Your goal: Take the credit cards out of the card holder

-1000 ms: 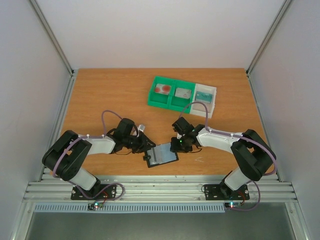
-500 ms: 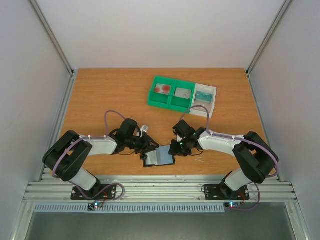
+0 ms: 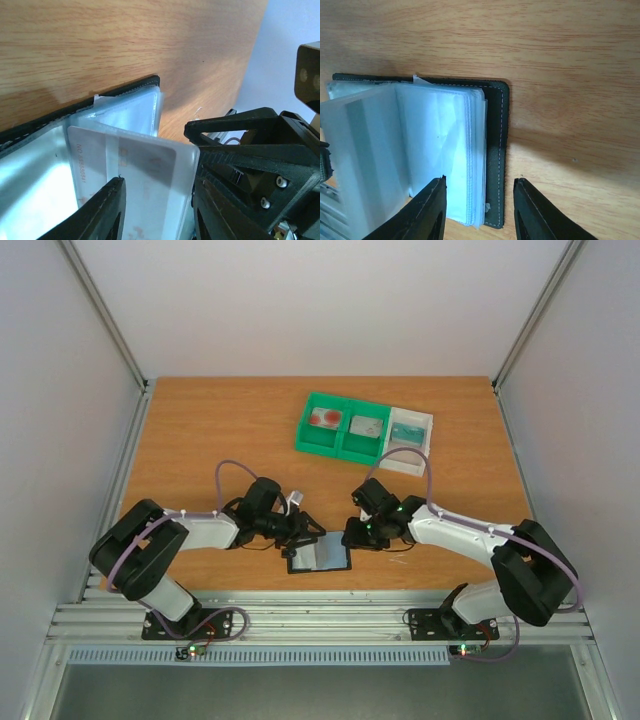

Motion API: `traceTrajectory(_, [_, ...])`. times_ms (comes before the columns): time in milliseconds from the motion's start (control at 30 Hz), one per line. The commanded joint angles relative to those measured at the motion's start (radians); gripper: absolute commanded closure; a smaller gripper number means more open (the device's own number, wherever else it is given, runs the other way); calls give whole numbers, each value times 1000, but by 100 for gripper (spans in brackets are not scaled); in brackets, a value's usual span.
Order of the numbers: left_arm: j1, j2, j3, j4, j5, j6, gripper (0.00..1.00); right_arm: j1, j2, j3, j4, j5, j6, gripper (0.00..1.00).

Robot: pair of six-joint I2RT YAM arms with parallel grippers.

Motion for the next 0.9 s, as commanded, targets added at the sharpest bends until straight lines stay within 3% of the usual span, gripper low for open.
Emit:
traceTrajectory(0, [-8, 15, 33, 55, 12, 7, 60, 7, -41, 12, -30, 26, 6, 62])
traceTrajectory(233, [-7, -20, 6, 41, -32, 18, 58, 6, -92, 13, -13, -8, 31, 68])
traceTrajectory(433, [7, -35, 17, -102, -117, 110, 61, 11, -67, 17, 60, -84, 49, 80])
traceTrajectory(867, [17, 24, 2, -78, -143, 139, 68, 24, 60, 17, 178, -111, 60, 93])
